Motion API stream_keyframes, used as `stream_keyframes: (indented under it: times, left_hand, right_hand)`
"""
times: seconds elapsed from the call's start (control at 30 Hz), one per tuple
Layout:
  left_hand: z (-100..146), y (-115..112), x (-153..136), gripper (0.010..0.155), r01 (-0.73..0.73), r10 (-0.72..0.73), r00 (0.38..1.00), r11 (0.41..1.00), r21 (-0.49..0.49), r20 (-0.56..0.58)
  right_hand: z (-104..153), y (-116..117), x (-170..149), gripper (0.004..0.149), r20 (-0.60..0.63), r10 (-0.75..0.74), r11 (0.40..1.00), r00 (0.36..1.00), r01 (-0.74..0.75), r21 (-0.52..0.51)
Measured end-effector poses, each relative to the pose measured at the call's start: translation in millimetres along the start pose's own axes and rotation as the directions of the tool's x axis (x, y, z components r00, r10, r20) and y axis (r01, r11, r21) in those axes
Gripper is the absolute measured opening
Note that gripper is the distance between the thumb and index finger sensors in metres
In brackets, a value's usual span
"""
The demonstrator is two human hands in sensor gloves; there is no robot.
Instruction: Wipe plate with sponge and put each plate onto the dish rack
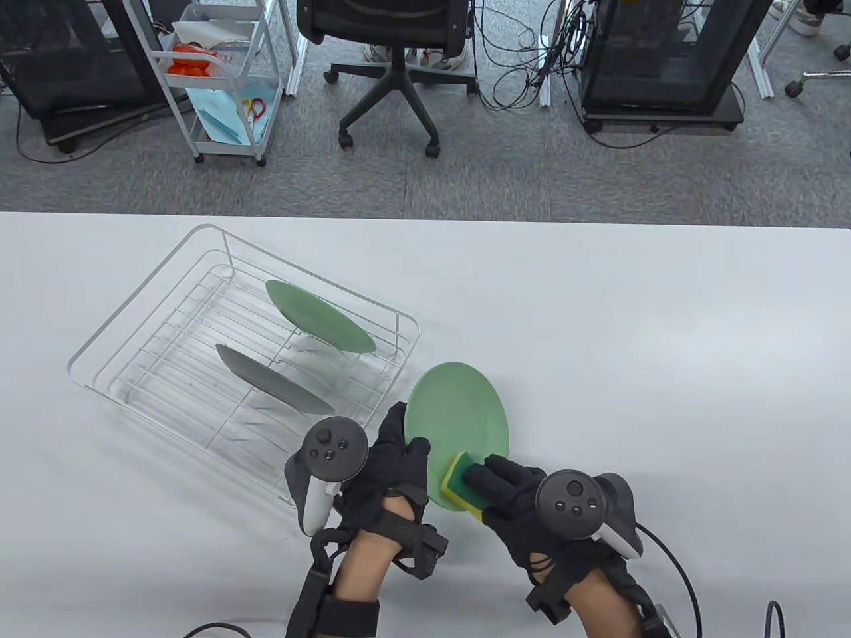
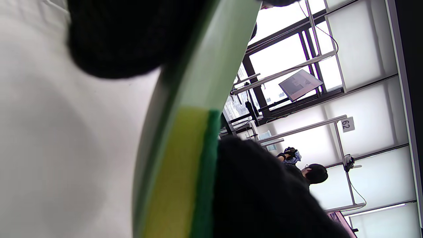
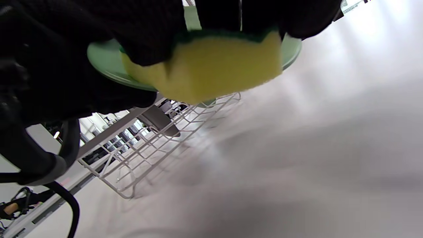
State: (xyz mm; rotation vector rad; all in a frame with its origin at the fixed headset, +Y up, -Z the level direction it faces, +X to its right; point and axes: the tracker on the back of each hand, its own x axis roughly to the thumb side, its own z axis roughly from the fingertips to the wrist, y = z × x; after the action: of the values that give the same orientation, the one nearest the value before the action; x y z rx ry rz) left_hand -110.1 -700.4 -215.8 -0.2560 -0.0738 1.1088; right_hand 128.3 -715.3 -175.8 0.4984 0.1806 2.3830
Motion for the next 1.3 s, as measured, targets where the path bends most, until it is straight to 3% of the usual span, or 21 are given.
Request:
stream_keyframes:
  times: [0.23,0.53,0.97,1.3]
  left_hand:
    - [-3,-19,3,0.065,-0.016,0.016,1.0,0.993,-0.117,-0.002]
    - [-5,-32,-1,0.067,-0.052,0.049,0.999,0.986,-0.161,-0.018]
    - [-5,-45,10,0.064,0.032,-0.022,0.999,0.974,-0.225,0.043]
    - [-3,-36,14,0.064,0.012,0.006,0.996,0.982,-0.188,0.091]
  right_hand:
    - [0,4,8,0.063,0.085,-0.072,0.993,0.994,0.079,-0.085]
    - [-1,-1,6,0.068,0.035,0.013,0.98,0.999,-0.006,-0.199]
    - [1,-21,-16,0.068,-0.193,0.081,0.934,0.978,-0.142,-0.328]
    - [2,-28,-25,0.067,-0.34,0.199,0.909,0.919,-0.303,-0.288]
